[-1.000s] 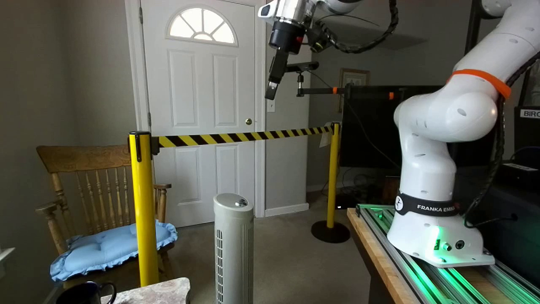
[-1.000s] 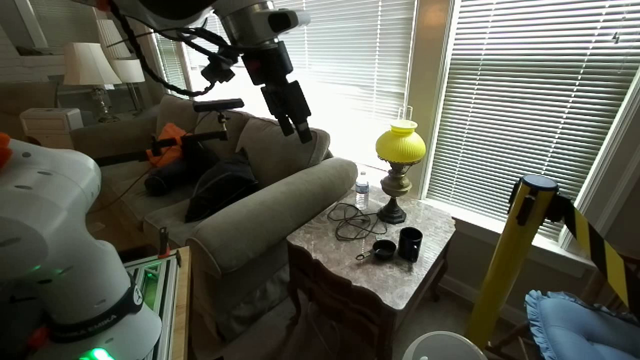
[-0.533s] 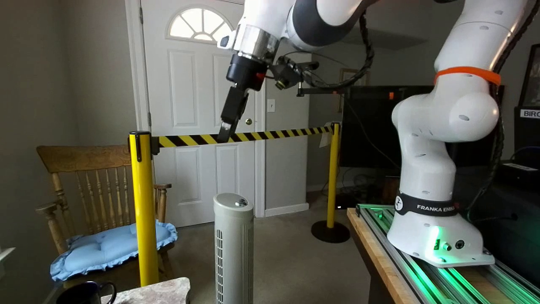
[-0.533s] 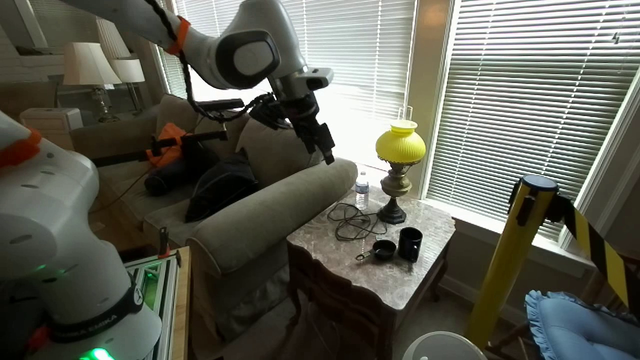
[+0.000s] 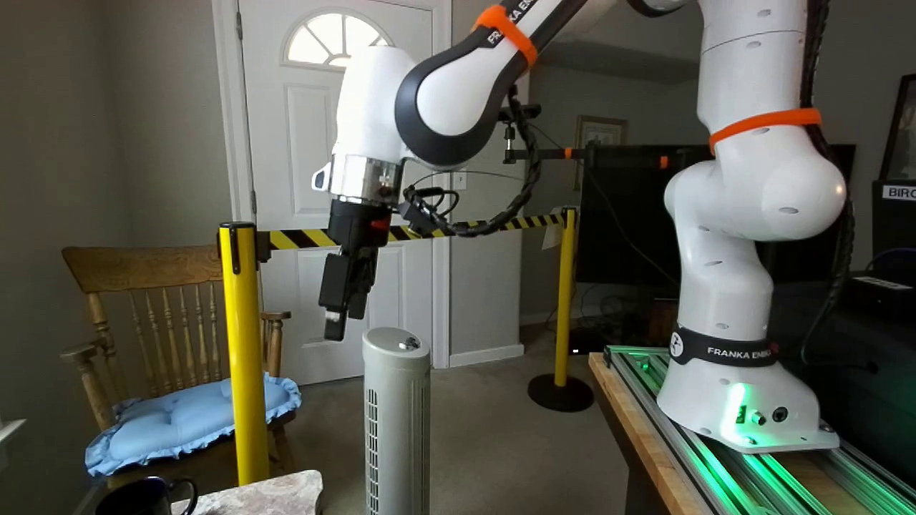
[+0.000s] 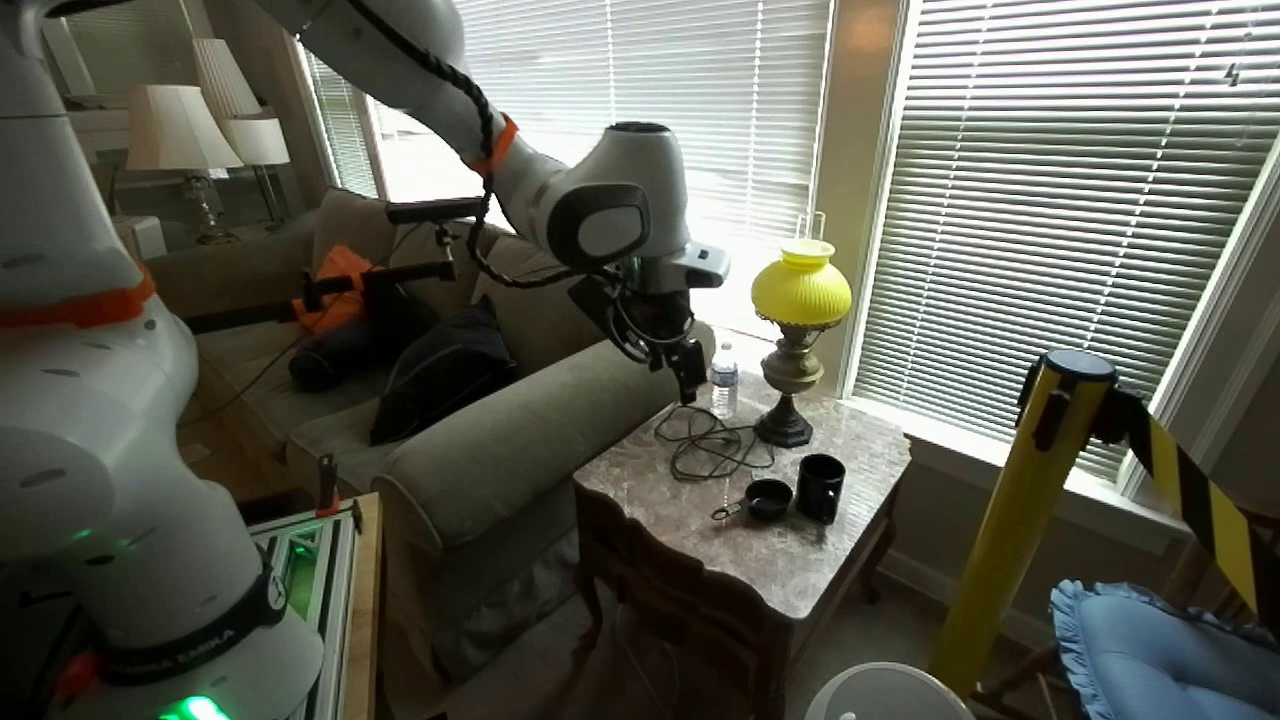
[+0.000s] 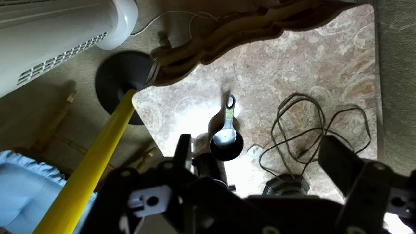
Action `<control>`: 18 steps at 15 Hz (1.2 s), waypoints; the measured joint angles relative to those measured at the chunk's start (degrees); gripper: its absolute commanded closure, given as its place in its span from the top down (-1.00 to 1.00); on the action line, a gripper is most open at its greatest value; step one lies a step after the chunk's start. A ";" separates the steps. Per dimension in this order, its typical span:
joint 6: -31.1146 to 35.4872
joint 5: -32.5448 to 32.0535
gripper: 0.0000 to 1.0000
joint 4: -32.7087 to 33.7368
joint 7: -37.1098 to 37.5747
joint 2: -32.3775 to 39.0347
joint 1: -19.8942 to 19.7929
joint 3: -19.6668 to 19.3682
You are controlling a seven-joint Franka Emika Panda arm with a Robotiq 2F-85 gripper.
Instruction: Put the yellow cup on top of the pole on the left.
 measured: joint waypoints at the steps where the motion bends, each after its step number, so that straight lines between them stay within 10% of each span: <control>1: 0.00 0.45 1.00 1.54 -0.22 2.45 0.00 -0.01; 18: -0.22 -1.79 1.00 14.72 1.56 20.68 0.91 -3.05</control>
